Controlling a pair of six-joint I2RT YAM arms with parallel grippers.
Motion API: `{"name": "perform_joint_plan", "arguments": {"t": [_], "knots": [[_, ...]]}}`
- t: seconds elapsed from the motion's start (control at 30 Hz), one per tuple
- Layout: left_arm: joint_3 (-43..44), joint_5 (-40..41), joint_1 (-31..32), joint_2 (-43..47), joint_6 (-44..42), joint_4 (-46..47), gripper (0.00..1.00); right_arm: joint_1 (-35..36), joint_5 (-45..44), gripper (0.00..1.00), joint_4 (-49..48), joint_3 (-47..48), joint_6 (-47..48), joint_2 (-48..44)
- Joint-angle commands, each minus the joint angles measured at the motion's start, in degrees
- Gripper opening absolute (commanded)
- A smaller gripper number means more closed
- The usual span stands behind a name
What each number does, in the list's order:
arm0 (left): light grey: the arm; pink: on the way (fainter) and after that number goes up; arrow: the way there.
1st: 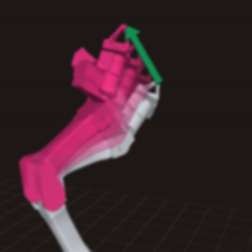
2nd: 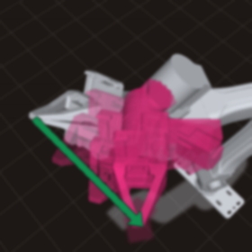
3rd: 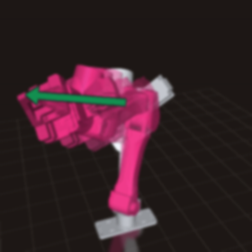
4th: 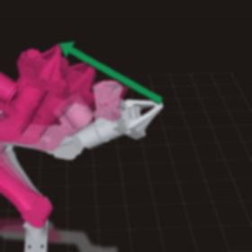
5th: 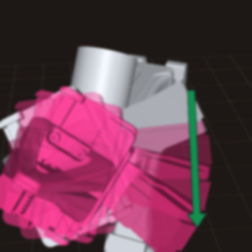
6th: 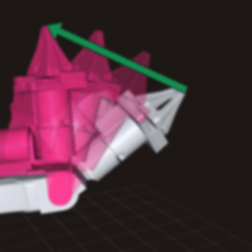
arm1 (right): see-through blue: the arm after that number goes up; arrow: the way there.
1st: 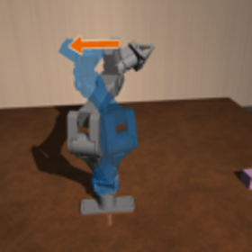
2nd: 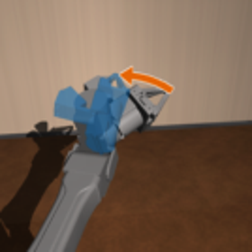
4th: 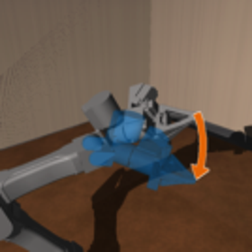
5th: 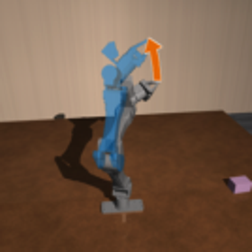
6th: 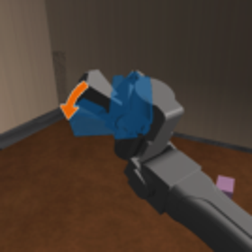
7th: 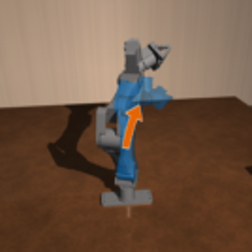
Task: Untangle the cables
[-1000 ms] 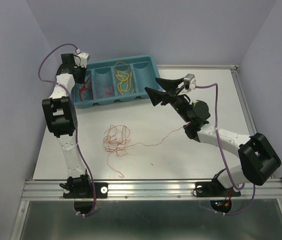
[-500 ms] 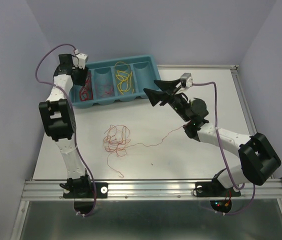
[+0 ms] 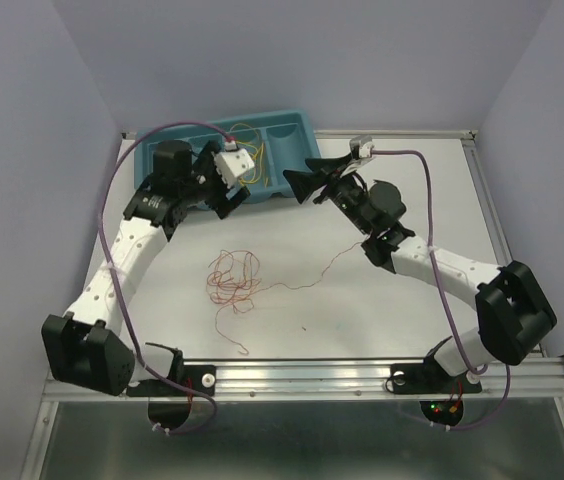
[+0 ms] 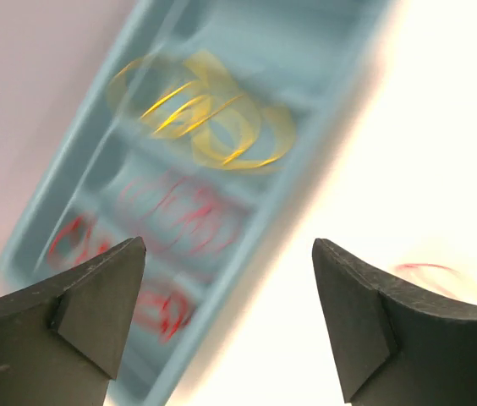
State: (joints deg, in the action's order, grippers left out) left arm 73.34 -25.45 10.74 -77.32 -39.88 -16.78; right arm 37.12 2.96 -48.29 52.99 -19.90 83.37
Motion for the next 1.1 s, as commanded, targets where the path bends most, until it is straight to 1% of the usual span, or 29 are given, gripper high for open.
{"name": "perform_joint_plan", "arguments": {"t": [0.0,0.07,0.1,0.2,0.33,0.4,0.47,0.57,0.67,0.7,0.8,0.97,1.07], "knots": [[-8.4,-10.2,5.9,6.7,-10.2,-2.1,0.92,0.1,-0.9,0.78,0.4,4.3,-0.9,1.3],[-11.5,-12.9,6.7,9.3,-12.8,-3.0,0.93,0.0,-0.9,0.78,0.5,4.5,-1.0,1.4],[-14.5,-15.1,7.4,11.6,-15.3,-3.7,0.95,0.0,-0.7,0.78,0.4,4.7,-1.1,1.6],[-18.7,-16.7,8.5,15.4,-18.4,-4.0,0.95,0.1,-0.2,0.78,0.5,4.9,-1.4,1.9],[-25.6,-20.4,10.3,18.5,-20.4,-4.1,0.98,0.1,-0.1,0.78,0.7,5.5,-1.4,2.2],[-27.6,-20.3,12.0,19.1,-20.7,-4.2,0.98,0.1,-0.2,0.78,0.7,5.5,-1.4,2.3],[-28.6,-20.8,12.9,19.0,-20.4,-4.1,0.98,0.0,-0.4,0.78,0.7,5.6,-1.5,2.4],[-29.7,-20.6,15.6,16.2,-18.8,-3.1,0.98,0.0,-0.5,0.78,0.7,5.7,-1.5,2.5],[-30.5,-18.5,17.9,14.7,-15.0,1.7,0.95,0.1,-0.6,0.78,0.6,5.7,-1.5,2.6],[-31.8,-17.1,18.7,14.4,-12.8,5.1,0.94,0.1,-0.6,0.78,0.6,5.7,-1.8,2.7],[-32.9,-16.8,19.7,14.2,-11.6,7.6,0.94,0.1,-0.5,0.78,0.5,5.6,-1.8,2.8],[-33.0,-17.3,21.9,12.3,-10.8,7.2,0.93,0.1,-1.1,0.78,0.5,5.3,-1.7,2.5],[-32.4,-18.2,23.0,11.1,-12.2,4.6,0.9,0.1,-1.4,0.78,0.6,4.9,-1.6,2.3]]}}
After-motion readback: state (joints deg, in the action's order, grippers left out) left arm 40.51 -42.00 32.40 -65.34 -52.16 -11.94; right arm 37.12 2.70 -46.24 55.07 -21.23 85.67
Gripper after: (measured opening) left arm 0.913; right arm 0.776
